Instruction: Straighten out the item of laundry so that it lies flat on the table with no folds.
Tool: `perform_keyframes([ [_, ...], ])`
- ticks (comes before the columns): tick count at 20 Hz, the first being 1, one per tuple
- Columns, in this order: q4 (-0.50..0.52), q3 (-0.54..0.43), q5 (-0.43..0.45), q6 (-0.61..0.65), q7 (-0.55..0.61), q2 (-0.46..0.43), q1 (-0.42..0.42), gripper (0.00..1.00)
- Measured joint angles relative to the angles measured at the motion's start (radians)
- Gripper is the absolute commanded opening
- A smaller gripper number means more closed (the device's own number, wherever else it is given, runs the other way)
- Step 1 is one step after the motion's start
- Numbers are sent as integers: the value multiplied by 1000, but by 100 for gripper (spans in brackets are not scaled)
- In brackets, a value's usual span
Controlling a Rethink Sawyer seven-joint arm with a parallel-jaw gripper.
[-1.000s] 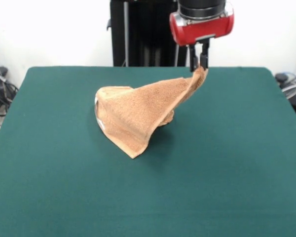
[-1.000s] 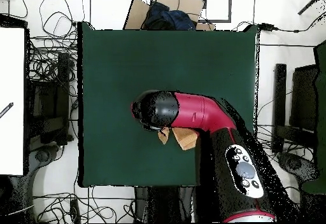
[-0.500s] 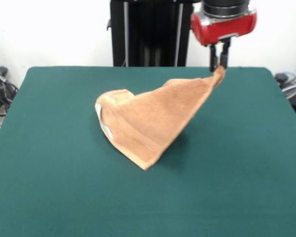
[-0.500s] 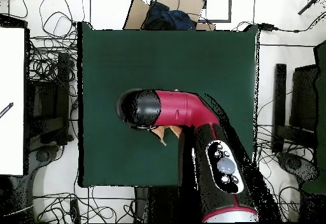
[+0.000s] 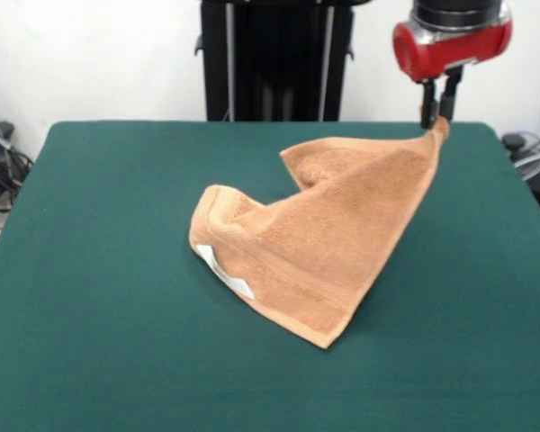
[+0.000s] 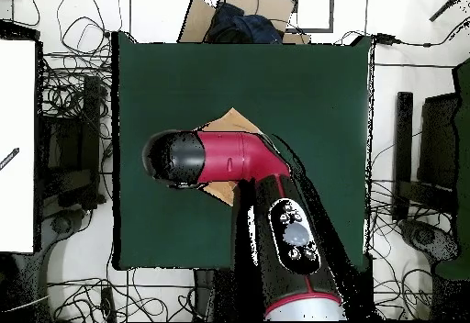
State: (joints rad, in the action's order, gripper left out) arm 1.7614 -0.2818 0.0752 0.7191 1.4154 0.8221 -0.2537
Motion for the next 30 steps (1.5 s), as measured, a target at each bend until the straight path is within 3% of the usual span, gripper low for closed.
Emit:
perform_keyframes([
  [9,-112,57,-22,-1,10,-114,69,0],
  [17,-203,60,-75,-1,10,-174,78,0],
  [30,-237,96,-136,-1,10,-183,97,0],
])
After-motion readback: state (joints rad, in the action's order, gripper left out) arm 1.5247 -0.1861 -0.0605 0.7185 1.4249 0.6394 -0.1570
